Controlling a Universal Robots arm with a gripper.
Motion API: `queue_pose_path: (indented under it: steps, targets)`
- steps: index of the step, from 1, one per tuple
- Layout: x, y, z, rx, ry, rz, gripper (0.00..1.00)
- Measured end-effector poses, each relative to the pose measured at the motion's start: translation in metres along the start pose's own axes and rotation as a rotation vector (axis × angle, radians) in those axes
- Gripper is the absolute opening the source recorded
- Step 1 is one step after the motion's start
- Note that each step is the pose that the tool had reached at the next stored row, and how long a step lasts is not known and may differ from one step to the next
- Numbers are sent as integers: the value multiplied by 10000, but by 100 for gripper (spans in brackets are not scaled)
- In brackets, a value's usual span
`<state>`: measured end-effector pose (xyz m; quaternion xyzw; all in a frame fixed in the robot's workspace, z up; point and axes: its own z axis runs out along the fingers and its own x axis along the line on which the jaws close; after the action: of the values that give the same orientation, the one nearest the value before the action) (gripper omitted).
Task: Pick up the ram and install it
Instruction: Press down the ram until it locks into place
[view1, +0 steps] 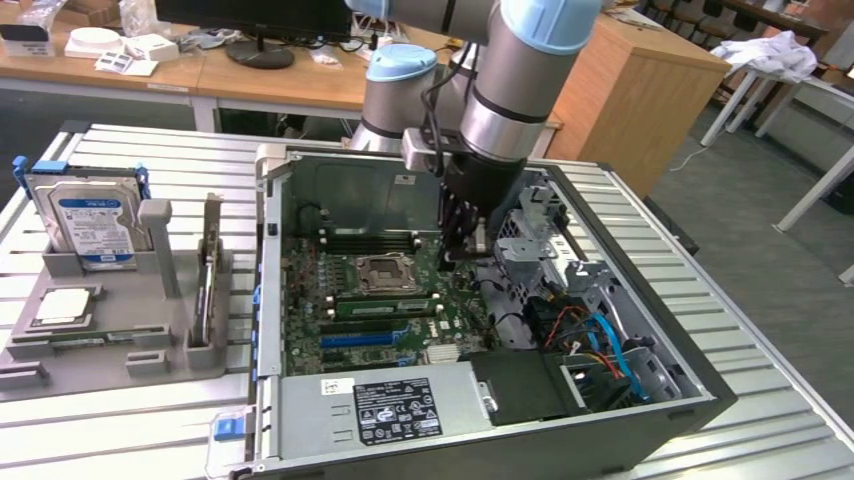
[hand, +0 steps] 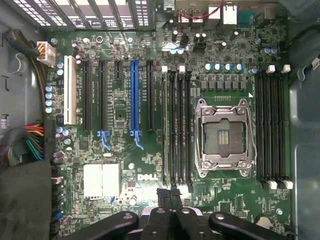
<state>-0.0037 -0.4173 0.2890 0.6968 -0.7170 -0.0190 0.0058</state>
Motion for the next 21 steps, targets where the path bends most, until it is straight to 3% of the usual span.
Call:
queue_pose_path:
  steps: [21]
  targets:
    - [2,-5,121,0,0,-1,11]
